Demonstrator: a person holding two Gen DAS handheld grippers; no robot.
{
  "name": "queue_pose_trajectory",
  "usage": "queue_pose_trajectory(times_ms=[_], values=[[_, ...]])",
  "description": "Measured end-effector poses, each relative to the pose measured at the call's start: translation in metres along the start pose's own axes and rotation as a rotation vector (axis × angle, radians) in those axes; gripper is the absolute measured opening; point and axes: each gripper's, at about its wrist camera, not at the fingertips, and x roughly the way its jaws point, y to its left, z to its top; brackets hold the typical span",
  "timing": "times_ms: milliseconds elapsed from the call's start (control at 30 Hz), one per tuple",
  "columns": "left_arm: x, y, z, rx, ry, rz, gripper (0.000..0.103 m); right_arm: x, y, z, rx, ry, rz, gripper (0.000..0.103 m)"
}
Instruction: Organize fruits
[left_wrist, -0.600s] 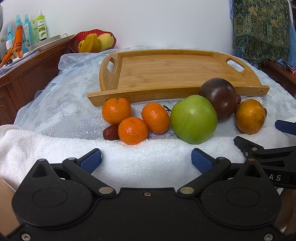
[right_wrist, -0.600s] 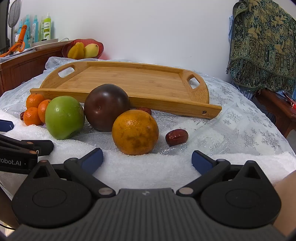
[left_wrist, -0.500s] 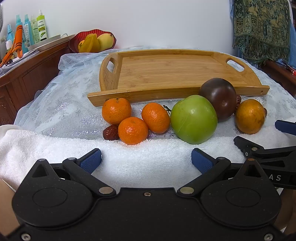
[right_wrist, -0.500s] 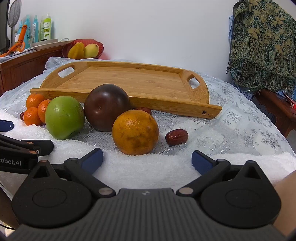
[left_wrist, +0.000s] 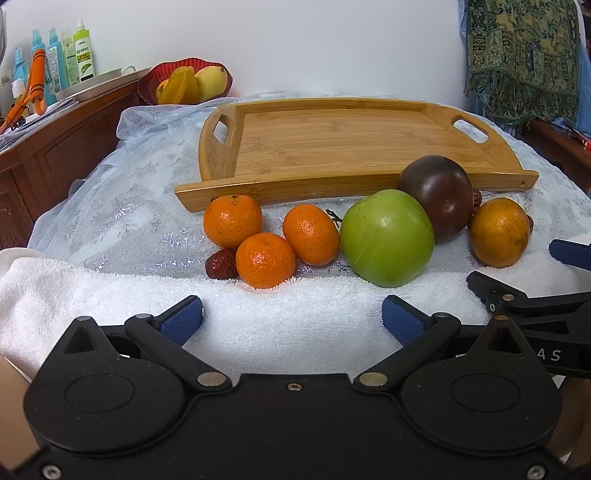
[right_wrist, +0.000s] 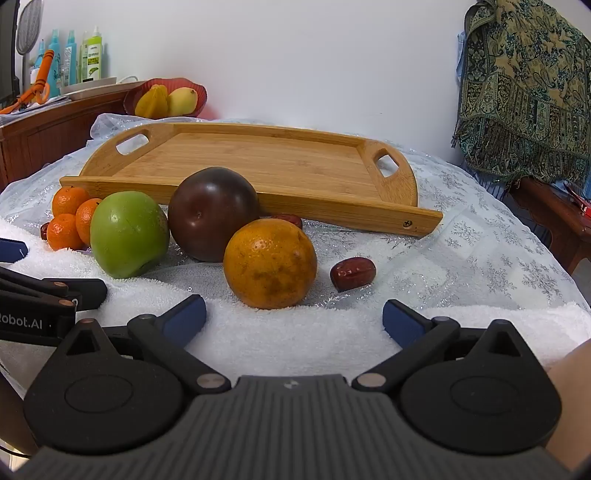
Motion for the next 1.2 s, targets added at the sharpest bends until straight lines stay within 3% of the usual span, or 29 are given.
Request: queue_pose_trajectory(times_ms=[833,900,1067,1200], values=[[-0.003,0.001,0.002,-0.016,0.01,0.012,0.103,0.001,-0.001,-0.003,0.02,-0.024,-0.001,0.103],[-0.007,0.003,0.003,-0.03,-0.003,0.001,0.098,0.002,-0.002,-0.001,0.014,-0.015,0.007,0.103],[-0.026,0.008,0.006,-0.07,-0.061,-0.03,0.071,-0.003,-0.009,0.004,0.042,-0.011,0.039,0.103],[-0.038,0.013,0.012,-0.122,-0.073,-0.105,0.054,-0.011,-0.007,0.003,0.025,-0.058,0.059,0.091]])
